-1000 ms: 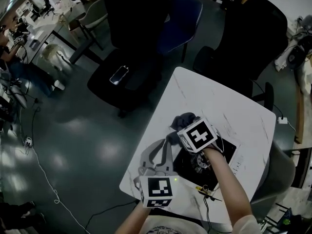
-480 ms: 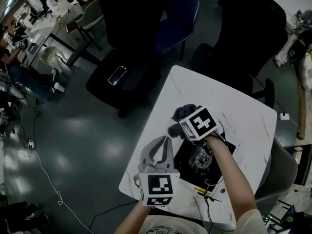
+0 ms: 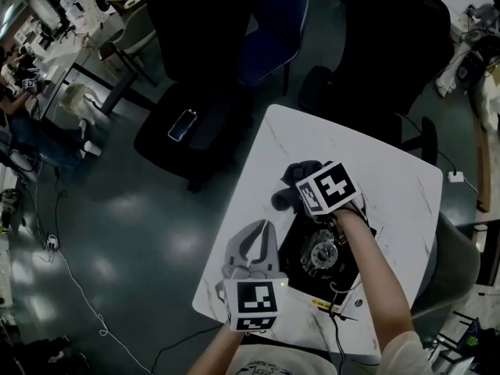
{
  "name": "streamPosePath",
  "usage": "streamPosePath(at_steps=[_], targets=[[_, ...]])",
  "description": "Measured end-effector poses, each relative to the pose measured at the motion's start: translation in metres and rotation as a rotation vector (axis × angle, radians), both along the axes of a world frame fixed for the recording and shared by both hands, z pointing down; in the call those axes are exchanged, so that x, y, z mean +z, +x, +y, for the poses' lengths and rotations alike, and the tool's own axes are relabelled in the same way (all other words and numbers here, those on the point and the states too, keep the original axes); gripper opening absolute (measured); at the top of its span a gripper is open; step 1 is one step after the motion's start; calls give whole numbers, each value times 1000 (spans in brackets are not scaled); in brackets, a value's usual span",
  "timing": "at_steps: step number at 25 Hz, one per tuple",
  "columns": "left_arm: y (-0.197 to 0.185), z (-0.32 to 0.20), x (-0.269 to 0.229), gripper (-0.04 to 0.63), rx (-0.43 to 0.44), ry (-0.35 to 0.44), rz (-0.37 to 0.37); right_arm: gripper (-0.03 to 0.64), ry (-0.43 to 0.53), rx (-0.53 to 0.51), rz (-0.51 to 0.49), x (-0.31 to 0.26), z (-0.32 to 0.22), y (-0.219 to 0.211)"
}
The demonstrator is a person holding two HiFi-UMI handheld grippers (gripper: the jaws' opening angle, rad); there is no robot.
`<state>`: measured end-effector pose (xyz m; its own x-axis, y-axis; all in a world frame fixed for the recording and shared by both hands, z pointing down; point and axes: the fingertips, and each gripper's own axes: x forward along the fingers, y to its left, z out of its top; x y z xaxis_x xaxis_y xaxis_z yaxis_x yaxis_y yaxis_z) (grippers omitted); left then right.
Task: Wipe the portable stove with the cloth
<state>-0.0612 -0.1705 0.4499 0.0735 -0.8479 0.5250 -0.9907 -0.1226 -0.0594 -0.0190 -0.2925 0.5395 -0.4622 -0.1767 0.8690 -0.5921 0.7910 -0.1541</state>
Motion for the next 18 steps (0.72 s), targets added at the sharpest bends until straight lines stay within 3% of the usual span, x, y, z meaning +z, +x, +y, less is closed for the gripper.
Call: streamPosePath(at_steps=[18], targets=[[23,-1,-4,22,45,6,-2,75,24,97,82,5,-4,63]])
